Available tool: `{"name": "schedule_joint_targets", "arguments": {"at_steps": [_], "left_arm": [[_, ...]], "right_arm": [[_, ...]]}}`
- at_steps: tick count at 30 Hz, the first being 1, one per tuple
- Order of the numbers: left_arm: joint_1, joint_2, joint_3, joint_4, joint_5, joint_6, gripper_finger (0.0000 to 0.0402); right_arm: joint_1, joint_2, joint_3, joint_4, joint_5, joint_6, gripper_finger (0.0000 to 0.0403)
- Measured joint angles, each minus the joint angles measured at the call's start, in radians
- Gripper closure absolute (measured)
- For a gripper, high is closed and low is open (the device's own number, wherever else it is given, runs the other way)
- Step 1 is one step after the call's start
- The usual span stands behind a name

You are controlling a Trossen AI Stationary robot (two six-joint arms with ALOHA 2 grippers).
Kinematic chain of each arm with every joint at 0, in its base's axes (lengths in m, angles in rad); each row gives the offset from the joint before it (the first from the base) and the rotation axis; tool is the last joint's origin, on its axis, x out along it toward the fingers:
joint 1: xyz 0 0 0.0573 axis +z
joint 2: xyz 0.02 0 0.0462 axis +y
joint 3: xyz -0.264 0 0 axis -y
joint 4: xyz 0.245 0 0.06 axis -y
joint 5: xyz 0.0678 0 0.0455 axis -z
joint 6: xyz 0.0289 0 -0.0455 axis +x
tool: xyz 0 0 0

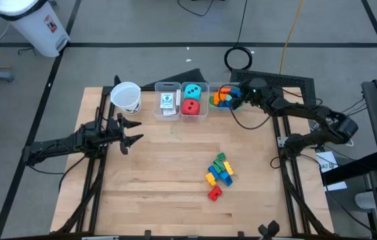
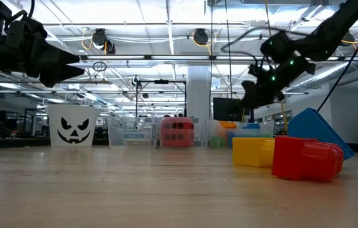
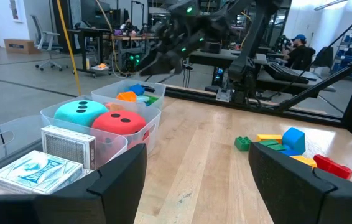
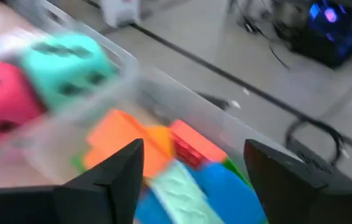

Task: Pick & Place Toys
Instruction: Put the yellow game piece into the right transparent bin

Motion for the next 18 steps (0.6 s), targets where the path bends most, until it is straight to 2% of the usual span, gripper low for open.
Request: {"name": "schedule_joint_targets", "arguments": {"at_steps": [4, 9, 16, 18], "left_arm": [[0.000, 0.000, 0.000, 0.000, 0.000, 0.000, 0.0114], [0.000, 0.000, 0.000, 0.000, 0.000, 0.000, 0.0114], [0.000, 0.000, 0.000, 0.000, 0.000, 0.000, 0.0114], [0.000, 0.000, 0.000, 0.000, 0.000, 0.000, 0.0114]], "right_arm": [[0.120, -0.093, 0.000, -0.015, -0.002, 0.030, 0.0139], [0.338, -0.179, 0.000, -0.088, -0.042, 0.094, 0.0129], [0.629, -0.179, -0.001, -0.284, -0.213, 0.126, 0.0137], [0.700, -0.166, -0.001, -0.345, -0.211, 0.119, 0.0141]]}}
